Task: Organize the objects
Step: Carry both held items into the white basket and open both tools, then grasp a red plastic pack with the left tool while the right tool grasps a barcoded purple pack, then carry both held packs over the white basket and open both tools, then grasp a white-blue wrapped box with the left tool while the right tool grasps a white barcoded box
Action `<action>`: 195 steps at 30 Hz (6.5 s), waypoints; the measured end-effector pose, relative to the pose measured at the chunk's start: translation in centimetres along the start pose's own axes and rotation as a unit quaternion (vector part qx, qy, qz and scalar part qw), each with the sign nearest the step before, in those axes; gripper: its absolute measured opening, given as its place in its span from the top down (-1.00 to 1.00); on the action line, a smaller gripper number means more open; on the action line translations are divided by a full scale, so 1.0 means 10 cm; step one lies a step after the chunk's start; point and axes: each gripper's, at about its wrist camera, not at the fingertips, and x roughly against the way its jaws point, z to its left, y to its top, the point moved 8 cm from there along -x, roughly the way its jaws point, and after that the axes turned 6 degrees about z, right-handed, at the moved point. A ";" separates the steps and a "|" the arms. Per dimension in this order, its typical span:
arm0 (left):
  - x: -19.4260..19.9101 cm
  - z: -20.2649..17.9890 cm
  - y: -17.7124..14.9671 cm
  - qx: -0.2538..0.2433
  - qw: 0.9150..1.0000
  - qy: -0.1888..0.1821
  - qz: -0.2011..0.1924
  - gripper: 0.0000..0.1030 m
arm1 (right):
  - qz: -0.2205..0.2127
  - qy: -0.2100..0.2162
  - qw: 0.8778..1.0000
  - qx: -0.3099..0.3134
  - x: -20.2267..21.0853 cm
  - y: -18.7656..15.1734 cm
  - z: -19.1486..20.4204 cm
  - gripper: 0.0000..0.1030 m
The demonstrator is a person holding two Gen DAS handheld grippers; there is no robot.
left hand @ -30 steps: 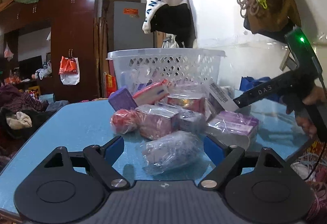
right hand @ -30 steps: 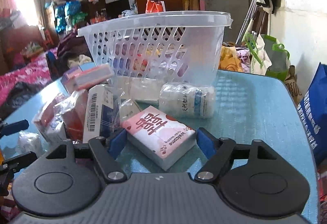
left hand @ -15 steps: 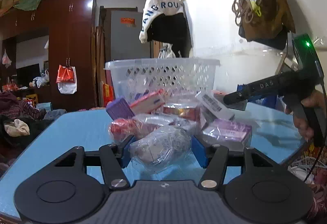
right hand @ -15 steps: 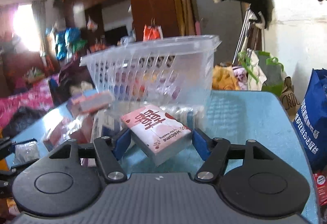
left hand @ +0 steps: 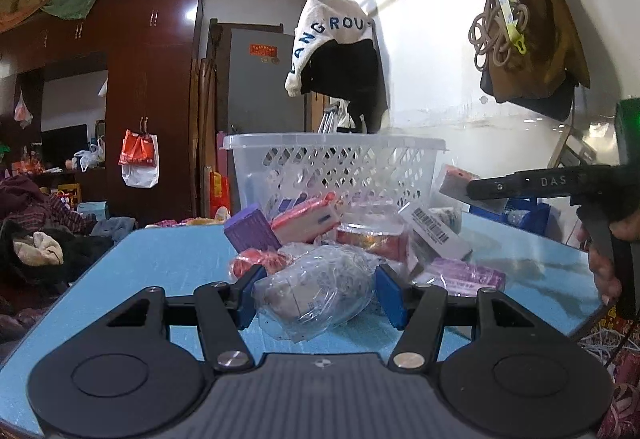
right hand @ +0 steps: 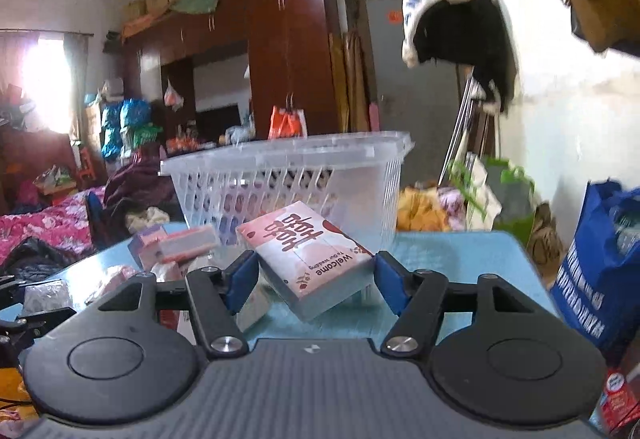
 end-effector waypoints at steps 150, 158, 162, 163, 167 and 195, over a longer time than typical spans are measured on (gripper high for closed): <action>-2.30 0.21 1.84 0.032 0.992 -0.002 0.126 -0.54 | 0.040 -0.022 0.998 0.042 -1.14 1.12 -0.17 -0.41; -1.74 0.33 1.70 0.028 0.995 0.018 0.093 -0.59 | 0.023 0.021 1.000 0.006 -0.42 0.58 0.00 -1.00; -0.98 0.20 1.28 0.016 0.996 -0.037 0.081 -0.75 | 0.073 0.079 0.994 0.004 -0.22 0.04 0.19 -1.00; -0.80 0.17 1.14 0.014 0.997 -0.039 0.072 -0.75 | 0.091 0.086 0.992 0.000 -0.23 -0.08 0.22 -1.00; -0.36 0.08 0.59 0.002 0.997 -0.040 0.072 -0.75 | 0.098 0.079 0.992 -0.004 -0.25 -0.11 0.21 -0.85; -0.77 0.08 0.17 -0.050 0.985 -0.009 0.163 -0.76 | 0.095 0.118 0.988 0.005 -0.21 -0.18 0.27 0.37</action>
